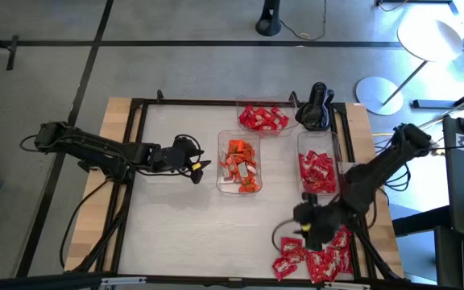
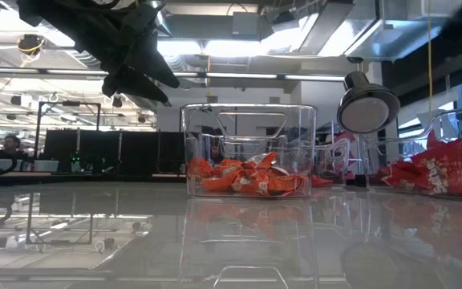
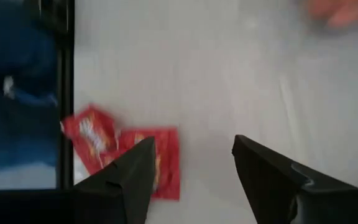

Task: Sort candy
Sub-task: Put the red candy pack into the bottom right transparent bin

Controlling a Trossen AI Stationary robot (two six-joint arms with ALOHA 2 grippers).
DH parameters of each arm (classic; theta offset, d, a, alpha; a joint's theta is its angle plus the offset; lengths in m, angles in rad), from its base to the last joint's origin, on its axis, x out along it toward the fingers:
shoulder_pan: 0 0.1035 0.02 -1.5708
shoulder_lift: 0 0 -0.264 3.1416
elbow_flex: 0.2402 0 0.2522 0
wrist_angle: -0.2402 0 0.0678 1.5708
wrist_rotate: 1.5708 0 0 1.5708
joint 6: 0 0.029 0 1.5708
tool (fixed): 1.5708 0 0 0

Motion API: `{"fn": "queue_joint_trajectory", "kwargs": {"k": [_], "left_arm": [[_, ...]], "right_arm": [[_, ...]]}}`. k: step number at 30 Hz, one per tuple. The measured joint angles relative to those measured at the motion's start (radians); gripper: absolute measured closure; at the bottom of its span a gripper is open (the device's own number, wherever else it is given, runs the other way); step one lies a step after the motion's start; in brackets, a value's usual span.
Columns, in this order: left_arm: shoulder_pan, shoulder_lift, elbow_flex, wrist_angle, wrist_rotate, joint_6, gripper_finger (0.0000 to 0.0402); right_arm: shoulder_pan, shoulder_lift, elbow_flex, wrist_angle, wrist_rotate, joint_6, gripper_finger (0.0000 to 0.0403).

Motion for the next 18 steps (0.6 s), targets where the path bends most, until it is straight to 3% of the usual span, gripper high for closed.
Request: {"fn": "queue_joint_trajectory", "kwargs": {"k": [12,18], "left_arm": [[-0.006,0.0,0.0,0.009,0.0,0.001,0.0169],[-0.006,0.0,0.0,0.017,0.0,0.004,0.0169]], "right_arm": [[0.085,0.205,-0.026,0.064,-0.064,-0.004,0.0187],[0.147,0.272,-0.026,0.095,-0.032,-0.005,0.0187]]}}
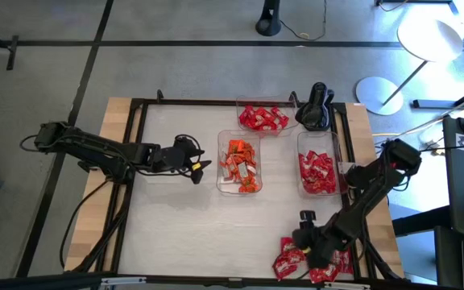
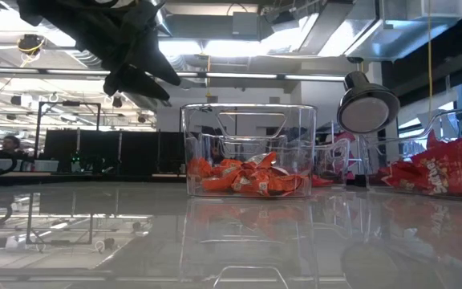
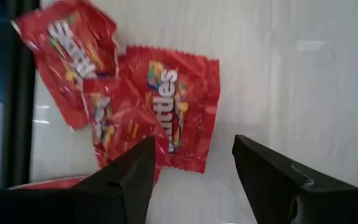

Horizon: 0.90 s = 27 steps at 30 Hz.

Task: Sort candy
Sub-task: Put the red candy pack into the bottom right transparent bin

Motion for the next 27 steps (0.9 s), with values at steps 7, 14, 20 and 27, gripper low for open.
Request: {"fn": "queue_joint_trajectory", "kwargs": {"k": [7,14,20,27], "left_arm": [[0.0,0.0,0.0,0.012,0.0,0.003,0.0169],[0.0,0.0,0.0,0.011,0.0,0.004,0.0169],[0.0,0.0,0.0,0.011,0.0,0.014,0.0169],[0.0,0.0,0.0,0.011,0.0,0.018,0.0169]], "right_arm": [[0.022,0.096,0.0,-0.007,0.01,0.0,0.0187],[0.021,0.165,0.006,-0.014,0.005,0.002,0.0187],[0.021,0.167,0.004,-0.016,0.017,0.044,0.0187],[0.021,0.169,0.003,-0.01,-0.011,0.052,0.0252]]}}
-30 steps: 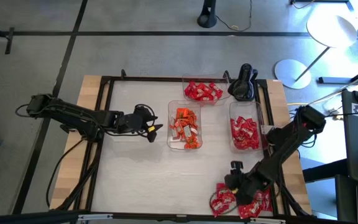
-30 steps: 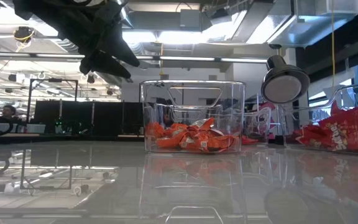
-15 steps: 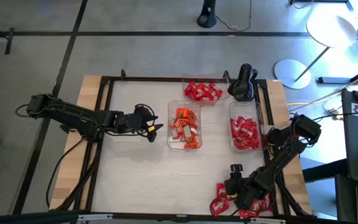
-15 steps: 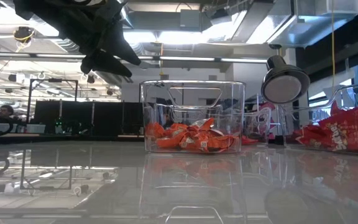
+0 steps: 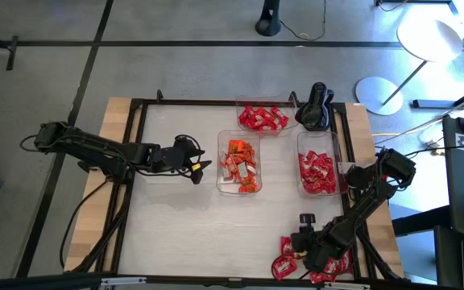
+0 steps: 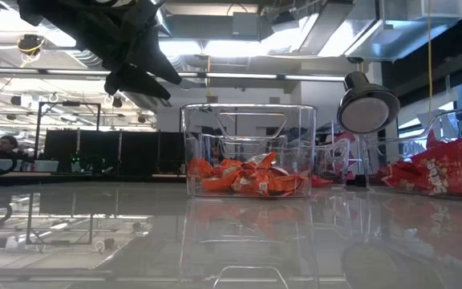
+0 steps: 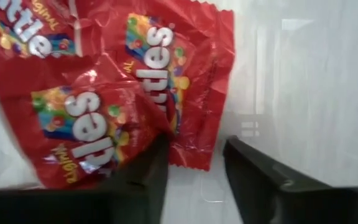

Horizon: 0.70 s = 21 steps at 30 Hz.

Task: Sort candy
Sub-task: Put the red candy pack into the bottom right transparent bin

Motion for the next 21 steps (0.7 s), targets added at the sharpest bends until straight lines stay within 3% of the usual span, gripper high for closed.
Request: {"fn": "queue_joint_trajectory", "kwargs": {"k": [6,8,15,21], "left_arm": [[0.0,0.0,0.0,0.0,0.0,0.0,0.0169],[0.0,0.0,0.0,0.0,0.0,0.0,0.0169],[0.0,0.0,0.0,0.001,0.0,-0.005,0.0169],[0.0,0.0,0.0,0.001,0.0,-0.008,0.0169]], "right_arm": [[0.0,0.001,-0.001,0.001,-0.001,-0.023,0.0371],[-0.001,-0.002,-0.001,0.0,-0.011,-0.051,0.0394],[-0.002,-0.069,-0.011,-0.031,-0.026,-0.05,0.0397],[-0.003,-0.178,-0.007,-0.1,0.031,-0.049,0.0401]]}}
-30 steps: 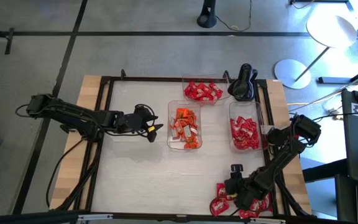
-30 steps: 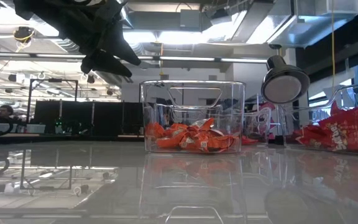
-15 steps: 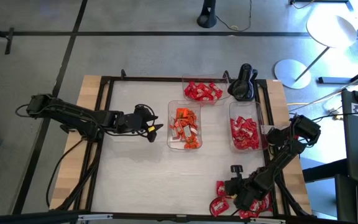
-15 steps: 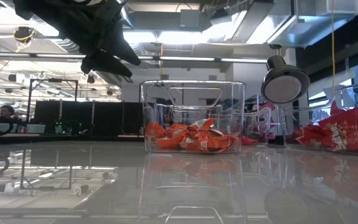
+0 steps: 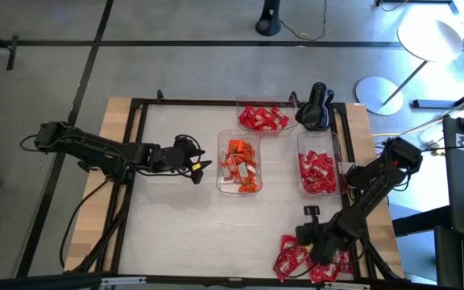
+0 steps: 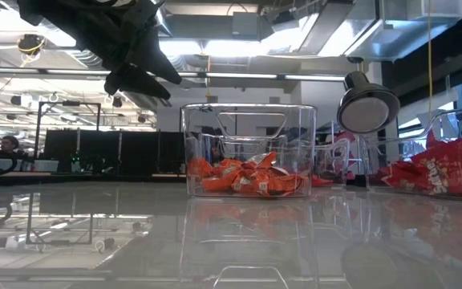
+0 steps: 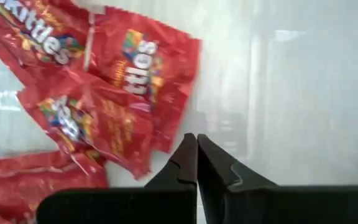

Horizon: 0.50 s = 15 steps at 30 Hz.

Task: Sort candy
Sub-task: Put the red candy pack into the bottom right transparent bin

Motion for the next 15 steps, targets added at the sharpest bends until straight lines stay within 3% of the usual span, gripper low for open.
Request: {"fn": "queue_joint_trajectory", "kwargs": {"k": [4,9,15], "left_arm": [[0.0,0.0,0.0,-0.001,0.0,0.0,0.0169],[0.0,0.0,0.0,-0.002,0.0,0.0,0.0169],[0.0,0.0,0.0,-0.002,0.0,0.0,0.0169]], "right_arm": [[-0.028,-0.07,0.0,-0.064,0.027,0.001,0.0401],[-0.061,-0.109,0.001,0.0,0.031,0.055,0.0394],[-0.05,-0.066,0.003,0.118,-0.099,0.14,0.0334]]}}
